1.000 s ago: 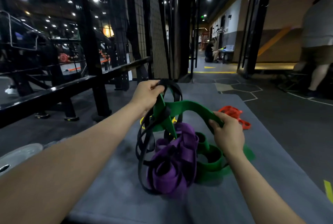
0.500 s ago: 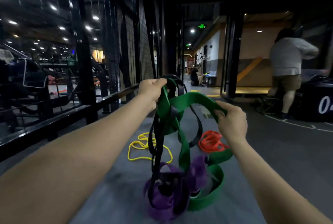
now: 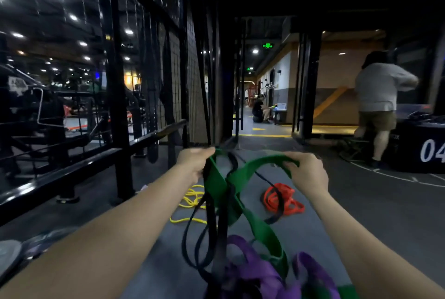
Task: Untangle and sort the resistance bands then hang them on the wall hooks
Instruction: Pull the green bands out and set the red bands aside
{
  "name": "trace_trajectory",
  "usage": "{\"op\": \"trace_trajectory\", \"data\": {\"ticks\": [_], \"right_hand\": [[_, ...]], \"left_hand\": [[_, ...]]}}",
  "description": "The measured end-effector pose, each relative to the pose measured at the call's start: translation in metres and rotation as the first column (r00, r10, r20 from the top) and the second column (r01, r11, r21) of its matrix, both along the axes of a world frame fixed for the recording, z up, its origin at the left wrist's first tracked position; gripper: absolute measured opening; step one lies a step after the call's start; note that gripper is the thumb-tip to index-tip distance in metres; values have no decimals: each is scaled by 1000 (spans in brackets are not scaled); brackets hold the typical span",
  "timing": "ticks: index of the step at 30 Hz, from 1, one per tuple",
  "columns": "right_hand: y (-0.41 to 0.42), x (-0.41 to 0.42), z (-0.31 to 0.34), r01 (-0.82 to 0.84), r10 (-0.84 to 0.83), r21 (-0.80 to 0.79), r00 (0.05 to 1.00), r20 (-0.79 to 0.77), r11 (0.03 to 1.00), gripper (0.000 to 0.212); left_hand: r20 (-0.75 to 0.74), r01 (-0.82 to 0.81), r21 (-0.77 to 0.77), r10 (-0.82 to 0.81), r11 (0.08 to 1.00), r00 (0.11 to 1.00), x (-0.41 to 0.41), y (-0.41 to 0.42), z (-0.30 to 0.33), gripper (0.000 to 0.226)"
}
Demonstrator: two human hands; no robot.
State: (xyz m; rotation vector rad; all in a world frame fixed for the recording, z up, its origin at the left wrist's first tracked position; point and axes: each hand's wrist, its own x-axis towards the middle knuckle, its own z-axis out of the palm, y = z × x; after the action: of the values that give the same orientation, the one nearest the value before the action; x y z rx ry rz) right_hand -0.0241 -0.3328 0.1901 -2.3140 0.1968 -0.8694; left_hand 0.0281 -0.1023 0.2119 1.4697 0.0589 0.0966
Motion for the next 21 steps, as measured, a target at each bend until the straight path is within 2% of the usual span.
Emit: {"op": "trace_trajectory", "data": {"ticks": [4,6,8,10,12,14,16,21], "right_hand": [[15,23,-49,-76,53,-150,987,-154,986,26],[26,34,-73,-150,95,-228,967,-235,962,25],[37,43,-96,-213,118,-298,944,-308,931,23],[45,48,-115,-214,67,-385,930,-361,898,24],[49,51,-127,-198,-10,-457,910,-414,867,29],[57,50,-130,-223,-35,-438,861,-508,871,37],[72,51,-128,-275,16,-386,831,-556,880,42],[130,69,-122,-464,322,-235,826,-464,854,36]], "left_hand": [[-57,-112,10,112,994,992,21,43,-67,26],[-55,-138,84,143,987,988,34,65,-103,32],[-84,-168,168,184,971,979,40,87,-135,22],[-106,-235,208,260,950,960,35,106,-155,6],[-103,-294,273,331,916,938,27,124,-164,15],[-94,-320,348,372,881,923,21,139,-169,11],[-99,-316,351,371,881,923,16,149,-174,18],[-126,-298,320,352,899,927,7,153,-185,23]]}}
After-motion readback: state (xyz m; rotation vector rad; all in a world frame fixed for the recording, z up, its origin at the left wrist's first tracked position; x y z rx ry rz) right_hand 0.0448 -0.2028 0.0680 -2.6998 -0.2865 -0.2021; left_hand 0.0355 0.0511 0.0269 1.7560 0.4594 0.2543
